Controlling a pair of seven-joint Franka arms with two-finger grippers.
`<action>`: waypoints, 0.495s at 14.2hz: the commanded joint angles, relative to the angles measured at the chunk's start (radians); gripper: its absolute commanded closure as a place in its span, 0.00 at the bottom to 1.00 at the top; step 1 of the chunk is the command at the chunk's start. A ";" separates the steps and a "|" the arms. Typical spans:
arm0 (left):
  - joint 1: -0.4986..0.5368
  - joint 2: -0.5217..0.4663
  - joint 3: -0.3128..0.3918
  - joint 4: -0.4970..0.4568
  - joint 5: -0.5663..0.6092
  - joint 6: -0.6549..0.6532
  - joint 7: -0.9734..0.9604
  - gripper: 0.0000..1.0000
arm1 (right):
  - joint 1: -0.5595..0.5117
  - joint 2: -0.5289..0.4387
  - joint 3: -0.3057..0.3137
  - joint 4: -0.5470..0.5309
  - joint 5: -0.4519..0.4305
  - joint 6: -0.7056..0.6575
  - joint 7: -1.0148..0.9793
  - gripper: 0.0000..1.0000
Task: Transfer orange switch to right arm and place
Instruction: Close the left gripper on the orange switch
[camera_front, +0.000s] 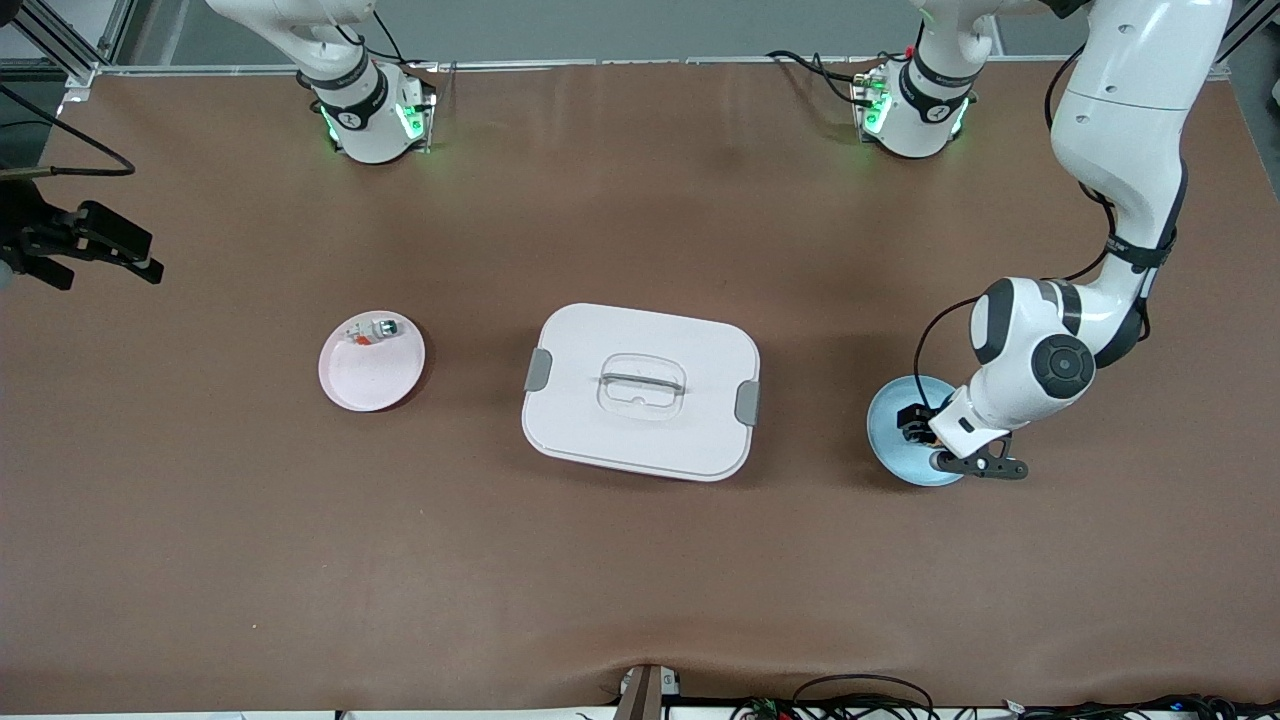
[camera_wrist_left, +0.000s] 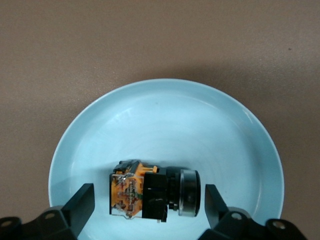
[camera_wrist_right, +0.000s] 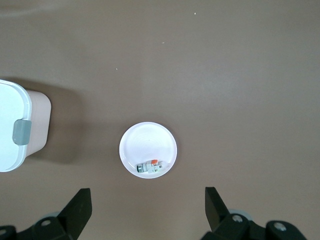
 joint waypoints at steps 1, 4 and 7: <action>0.000 0.014 -0.003 -0.004 0.015 0.028 -0.011 0.06 | -0.019 -0.030 0.013 -0.030 0.001 0.004 0.007 0.00; 0.008 0.023 -0.003 -0.004 0.015 0.039 -0.010 0.22 | -0.019 -0.029 0.013 -0.030 0.001 0.004 0.007 0.00; 0.007 0.008 -0.005 -0.001 0.015 0.032 -0.008 0.76 | -0.019 -0.030 0.013 -0.030 0.001 0.004 0.007 0.00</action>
